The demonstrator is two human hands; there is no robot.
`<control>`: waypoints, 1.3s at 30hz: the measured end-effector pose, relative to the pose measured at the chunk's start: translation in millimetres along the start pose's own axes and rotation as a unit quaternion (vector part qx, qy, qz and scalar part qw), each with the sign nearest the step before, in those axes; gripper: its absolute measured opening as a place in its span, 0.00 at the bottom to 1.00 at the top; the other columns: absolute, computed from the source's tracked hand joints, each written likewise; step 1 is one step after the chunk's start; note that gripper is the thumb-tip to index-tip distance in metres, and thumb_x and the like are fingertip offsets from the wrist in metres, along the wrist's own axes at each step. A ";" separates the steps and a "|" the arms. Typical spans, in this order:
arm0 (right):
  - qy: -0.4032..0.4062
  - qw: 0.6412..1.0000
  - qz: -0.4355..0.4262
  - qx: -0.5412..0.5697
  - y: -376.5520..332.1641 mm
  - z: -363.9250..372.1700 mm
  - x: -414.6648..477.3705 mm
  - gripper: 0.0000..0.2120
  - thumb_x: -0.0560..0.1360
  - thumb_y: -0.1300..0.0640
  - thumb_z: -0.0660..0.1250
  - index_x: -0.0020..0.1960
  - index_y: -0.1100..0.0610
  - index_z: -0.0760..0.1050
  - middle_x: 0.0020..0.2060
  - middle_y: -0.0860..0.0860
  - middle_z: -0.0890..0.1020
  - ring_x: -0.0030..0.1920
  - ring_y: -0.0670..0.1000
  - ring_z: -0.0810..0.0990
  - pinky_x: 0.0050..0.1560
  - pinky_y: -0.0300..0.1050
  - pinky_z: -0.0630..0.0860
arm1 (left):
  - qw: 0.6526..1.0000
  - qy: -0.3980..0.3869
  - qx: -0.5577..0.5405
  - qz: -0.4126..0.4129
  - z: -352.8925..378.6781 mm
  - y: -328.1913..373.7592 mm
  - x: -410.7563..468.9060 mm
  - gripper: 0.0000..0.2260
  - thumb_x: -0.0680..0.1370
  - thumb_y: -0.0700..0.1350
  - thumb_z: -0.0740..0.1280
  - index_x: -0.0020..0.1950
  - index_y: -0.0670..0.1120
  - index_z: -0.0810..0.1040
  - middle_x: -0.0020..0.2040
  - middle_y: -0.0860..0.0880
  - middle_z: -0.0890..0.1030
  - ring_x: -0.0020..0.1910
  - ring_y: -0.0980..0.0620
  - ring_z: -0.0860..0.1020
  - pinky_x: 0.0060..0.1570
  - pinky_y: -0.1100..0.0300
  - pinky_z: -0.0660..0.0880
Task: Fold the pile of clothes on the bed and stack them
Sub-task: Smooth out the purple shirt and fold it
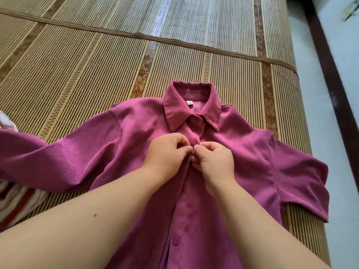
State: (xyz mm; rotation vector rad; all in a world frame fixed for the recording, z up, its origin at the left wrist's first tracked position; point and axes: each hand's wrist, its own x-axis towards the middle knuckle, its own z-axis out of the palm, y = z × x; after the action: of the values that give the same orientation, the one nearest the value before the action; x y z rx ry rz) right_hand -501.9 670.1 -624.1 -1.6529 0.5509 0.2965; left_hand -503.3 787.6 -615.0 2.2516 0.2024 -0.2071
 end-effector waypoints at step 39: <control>0.022 0.969 -0.079 -0.231 52.6 -0.9 -78.1 0.04 0.68 0.58 0.69 0.38 0.53 0.83 0.34 0.50 0.85 0.38 0.50 0.81 0.45 0.48 0.78 | 0.995 -0.014 0.038 -0.090 2.5 -35.5 -92.4 0.10 0.71 0.43 0.69 0.51 0.47 0.84 0.45 0.49 0.85 0.47 0.49 0.81 0.48 0.58 0.75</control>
State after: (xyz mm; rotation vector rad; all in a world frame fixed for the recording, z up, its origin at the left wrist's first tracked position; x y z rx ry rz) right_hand -595.4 679.5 -630.4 -2.1465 0.3950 0.2850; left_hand -601.1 801.1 -623.0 2.3040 0.3888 -0.3459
